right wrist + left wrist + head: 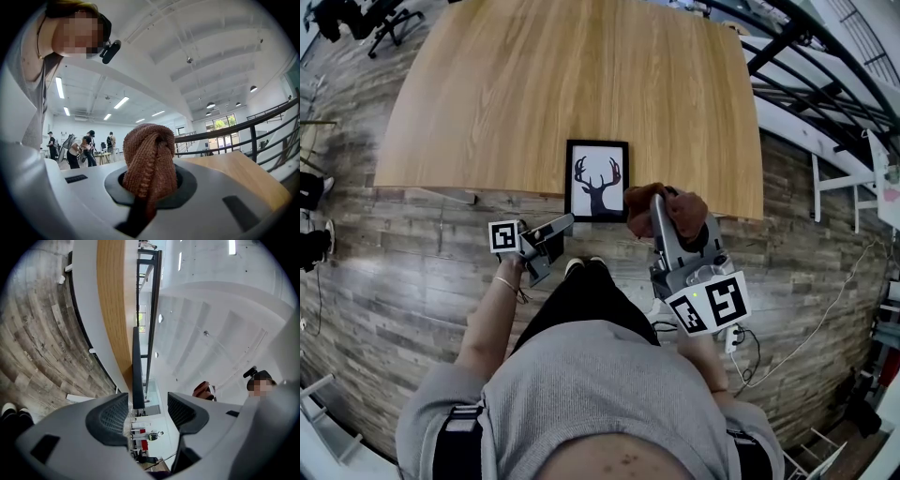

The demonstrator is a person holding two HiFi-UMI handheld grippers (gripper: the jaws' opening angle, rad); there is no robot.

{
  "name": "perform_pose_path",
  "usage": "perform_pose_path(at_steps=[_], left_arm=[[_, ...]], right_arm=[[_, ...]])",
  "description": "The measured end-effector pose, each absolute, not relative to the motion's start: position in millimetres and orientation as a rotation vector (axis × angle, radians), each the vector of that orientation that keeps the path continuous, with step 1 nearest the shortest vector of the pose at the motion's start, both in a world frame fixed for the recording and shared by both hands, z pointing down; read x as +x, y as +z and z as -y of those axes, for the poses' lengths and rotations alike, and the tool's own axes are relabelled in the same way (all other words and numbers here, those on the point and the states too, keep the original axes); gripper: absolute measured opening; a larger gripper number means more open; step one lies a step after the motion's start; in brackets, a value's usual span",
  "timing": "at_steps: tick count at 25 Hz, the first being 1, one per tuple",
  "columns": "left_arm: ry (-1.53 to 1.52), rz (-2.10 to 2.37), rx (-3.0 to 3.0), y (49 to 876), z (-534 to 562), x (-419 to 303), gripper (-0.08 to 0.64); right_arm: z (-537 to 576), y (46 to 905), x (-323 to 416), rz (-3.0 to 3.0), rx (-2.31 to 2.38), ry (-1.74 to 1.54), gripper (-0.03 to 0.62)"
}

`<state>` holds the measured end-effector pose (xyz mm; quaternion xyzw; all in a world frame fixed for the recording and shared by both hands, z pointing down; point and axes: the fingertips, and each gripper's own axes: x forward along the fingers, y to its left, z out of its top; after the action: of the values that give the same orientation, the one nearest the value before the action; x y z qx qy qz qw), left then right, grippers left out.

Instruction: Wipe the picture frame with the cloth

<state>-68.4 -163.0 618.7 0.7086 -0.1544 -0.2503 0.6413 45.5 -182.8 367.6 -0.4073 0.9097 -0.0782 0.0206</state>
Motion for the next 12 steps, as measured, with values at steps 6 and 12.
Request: perform_pose_path(at_steps=[6,12], left_arm=[[-0.460,0.467,1.785,584,129,-76,0.242],[-0.576,0.501,1.735,589,146,-73,0.242]], right_arm=[[167,375,49,-2.789,-1.281,-0.232,0.046],[162,376,55,-2.762,-1.306,-0.217,0.046]])
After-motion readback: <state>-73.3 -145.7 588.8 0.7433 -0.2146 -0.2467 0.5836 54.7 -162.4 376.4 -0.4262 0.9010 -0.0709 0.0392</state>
